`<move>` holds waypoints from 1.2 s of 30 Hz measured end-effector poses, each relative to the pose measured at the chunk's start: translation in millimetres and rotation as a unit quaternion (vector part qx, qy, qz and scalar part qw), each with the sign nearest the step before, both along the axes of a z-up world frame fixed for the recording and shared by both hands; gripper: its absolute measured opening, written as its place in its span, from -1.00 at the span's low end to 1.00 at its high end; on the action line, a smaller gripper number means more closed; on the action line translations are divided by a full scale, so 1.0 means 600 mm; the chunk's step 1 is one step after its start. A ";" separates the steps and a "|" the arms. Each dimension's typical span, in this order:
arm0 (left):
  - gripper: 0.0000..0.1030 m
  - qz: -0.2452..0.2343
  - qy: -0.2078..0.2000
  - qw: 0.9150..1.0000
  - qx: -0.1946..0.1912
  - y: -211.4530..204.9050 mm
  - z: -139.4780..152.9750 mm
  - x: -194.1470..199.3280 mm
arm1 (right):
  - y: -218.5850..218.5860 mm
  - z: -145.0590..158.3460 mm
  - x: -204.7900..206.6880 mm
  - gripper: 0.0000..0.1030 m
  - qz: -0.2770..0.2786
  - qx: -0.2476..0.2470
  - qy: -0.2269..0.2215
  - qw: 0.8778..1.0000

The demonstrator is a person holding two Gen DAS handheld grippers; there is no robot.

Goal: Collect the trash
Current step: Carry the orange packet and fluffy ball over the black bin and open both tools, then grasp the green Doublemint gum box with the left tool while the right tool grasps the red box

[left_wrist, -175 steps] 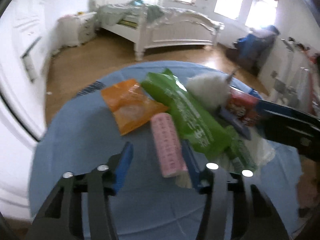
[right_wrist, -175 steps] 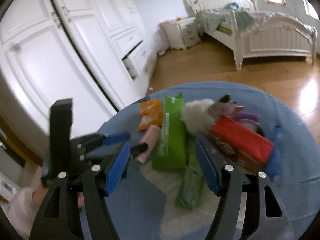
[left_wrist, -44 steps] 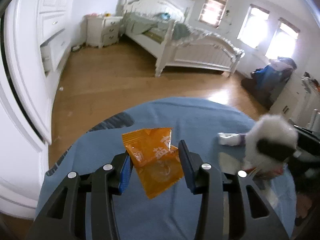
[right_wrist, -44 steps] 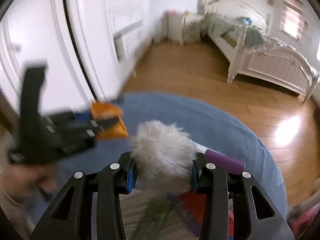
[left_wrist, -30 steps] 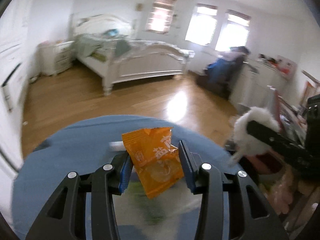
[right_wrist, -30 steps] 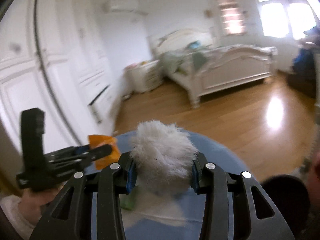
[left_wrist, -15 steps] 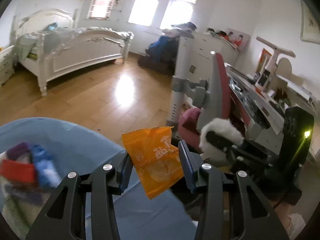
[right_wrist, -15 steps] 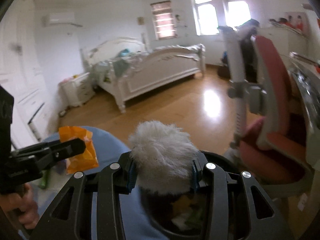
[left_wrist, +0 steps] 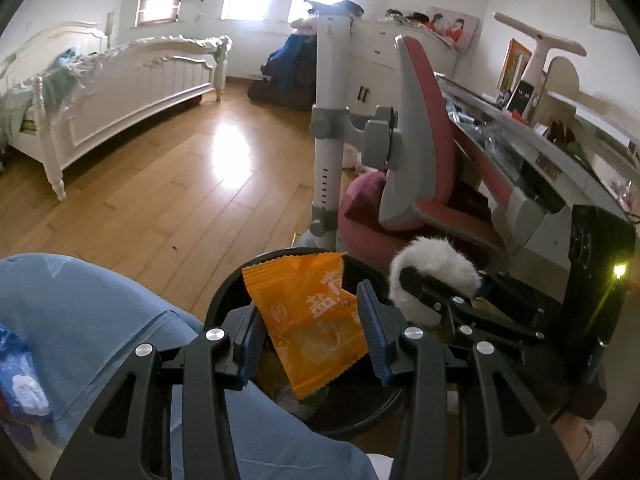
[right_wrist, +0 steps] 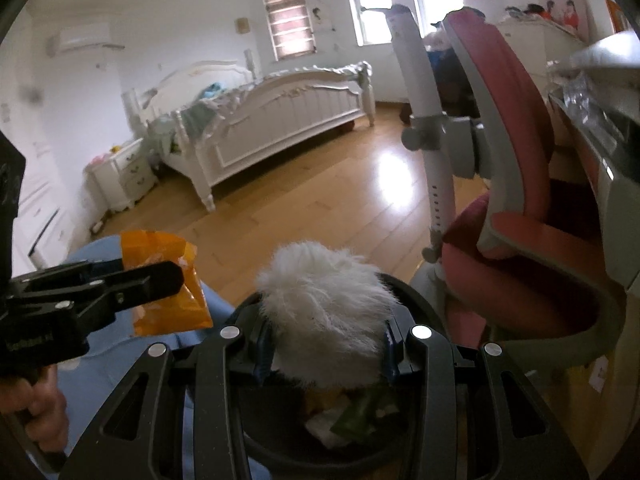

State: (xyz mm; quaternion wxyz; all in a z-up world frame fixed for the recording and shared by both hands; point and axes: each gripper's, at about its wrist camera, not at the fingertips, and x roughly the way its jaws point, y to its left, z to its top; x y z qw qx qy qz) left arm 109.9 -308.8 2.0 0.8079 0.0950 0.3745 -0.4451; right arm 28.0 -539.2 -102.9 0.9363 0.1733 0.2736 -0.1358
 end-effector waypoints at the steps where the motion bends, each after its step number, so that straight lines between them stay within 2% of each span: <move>1: -0.14 0.000 0.001 1.000 0.002 -0.004 -0.003 0.001 | -0.004 -0.004 0.002 -0.20 0.000 0.001 0.001 1.000; 8: -0.05 0.000 0.007 1.000 0.017 -0.017 -0.014 0.007 | -0.012 -0.018 0.006 -0.14 0.001 0.013 0.012 1.000; 9: 0.09 0.002 0.006 1.000 0.019 -0.021 -0.015 0.007 | -0.010 -0.017 0.006 -0.12 0.002 0.014 0.013 1.000; 10: 0.34 0.005 0.002 1.000 0.017 -0.020 -0.014 0.007 | -0.011 -0.018 0.007 -0.07 0.003 0.015 0.014 1.000; 12: 0.58 0.010 -0.009 1.000 0.009 -0.017 -0.009 0.003 | -0.010 -0.020 0.007 0.04 0.002 0.015 0.015 1.000; 14: 0.58 0.007 -0.011 1.000 0.003 -0.012 -0.004 0.002 | -0.009 -0.019 0.007 0.07 0.001 0.013 0.017 1.000; 19: 0.58 0.016 -0.006 1.000 -0.005 0.008 0.006 0.004 | -0.004 -0.012 0.002 0.36 -0.001 0.007 0.009 1.000; 22: 0.58 0.030 -0.007 0.999 -0.010 0.035 0.017 0.002 | 0.005 -0.009 0.006 0.37 0.006 0.008 0.009 1.000; 27: 0.58 0.079 -0.036 0.996 -0.012 0.119 0.045 -0.008 | 0.043 0.010 0.018 0.37 0.035 0.010 0.000 0.999; 31: 0.58 0.154 -0.050 0.987 0.006 0.214 0.055 -0.001 | 0.094 0.032 0.040 0.37 0.076 0.007 -0.009 0.997; 36: 0.58 0.261 -0.056 0.963 0.035 0.344 0.046 0.013 | 0.180 0.064 0.074 0.37 0.155 -0.004 -0.020 0.988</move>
